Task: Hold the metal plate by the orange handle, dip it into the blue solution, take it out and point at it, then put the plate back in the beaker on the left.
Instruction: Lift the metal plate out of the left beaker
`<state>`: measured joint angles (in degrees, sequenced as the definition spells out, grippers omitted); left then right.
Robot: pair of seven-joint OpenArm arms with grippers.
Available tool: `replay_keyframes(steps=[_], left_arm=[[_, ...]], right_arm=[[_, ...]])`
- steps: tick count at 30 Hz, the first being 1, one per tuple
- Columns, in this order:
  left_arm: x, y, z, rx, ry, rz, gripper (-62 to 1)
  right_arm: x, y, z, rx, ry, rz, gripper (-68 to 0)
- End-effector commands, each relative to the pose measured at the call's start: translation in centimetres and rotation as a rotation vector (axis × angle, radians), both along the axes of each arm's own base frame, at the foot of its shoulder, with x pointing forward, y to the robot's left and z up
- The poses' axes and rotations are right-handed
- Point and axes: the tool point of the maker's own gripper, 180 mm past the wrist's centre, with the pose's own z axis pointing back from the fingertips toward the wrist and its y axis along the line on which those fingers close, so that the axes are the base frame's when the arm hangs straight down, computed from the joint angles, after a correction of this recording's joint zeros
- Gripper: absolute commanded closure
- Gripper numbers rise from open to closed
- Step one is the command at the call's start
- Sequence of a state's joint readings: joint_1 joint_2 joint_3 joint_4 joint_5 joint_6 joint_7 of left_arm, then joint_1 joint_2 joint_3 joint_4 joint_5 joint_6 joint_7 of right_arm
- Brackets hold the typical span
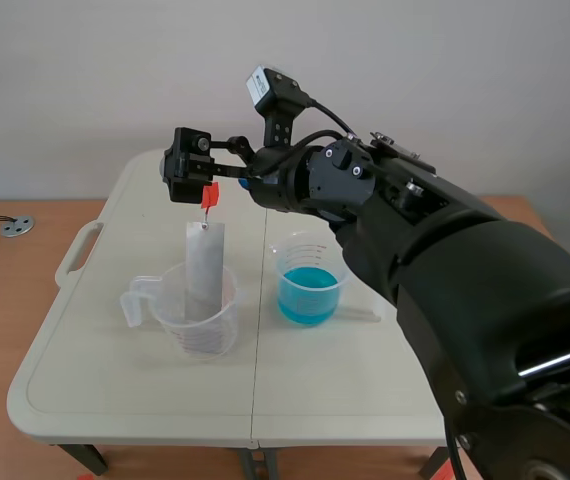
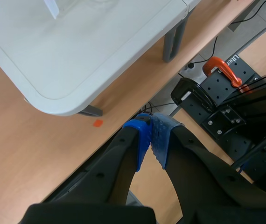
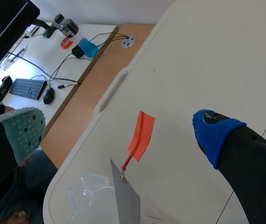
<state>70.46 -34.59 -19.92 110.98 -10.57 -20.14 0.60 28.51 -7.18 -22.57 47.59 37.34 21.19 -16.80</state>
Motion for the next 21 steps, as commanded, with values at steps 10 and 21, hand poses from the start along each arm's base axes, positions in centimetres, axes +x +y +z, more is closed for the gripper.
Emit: replay_keyframes(steps=[10, 21], left_arm=[[0.3, -0.2, 0.3, -0.017, -0.014, 0.007, -1.8], [0.3, -0.2, 0.3, -0.017, -0.014, 0.006, -1.8]], right_arm=[[2.2, 0.8, 2.1, 0.038, -0.042, -0.007, -62.8], [2.0, 1.2, 1.8, 0.006, -0.017, 0.038, -49.0]])
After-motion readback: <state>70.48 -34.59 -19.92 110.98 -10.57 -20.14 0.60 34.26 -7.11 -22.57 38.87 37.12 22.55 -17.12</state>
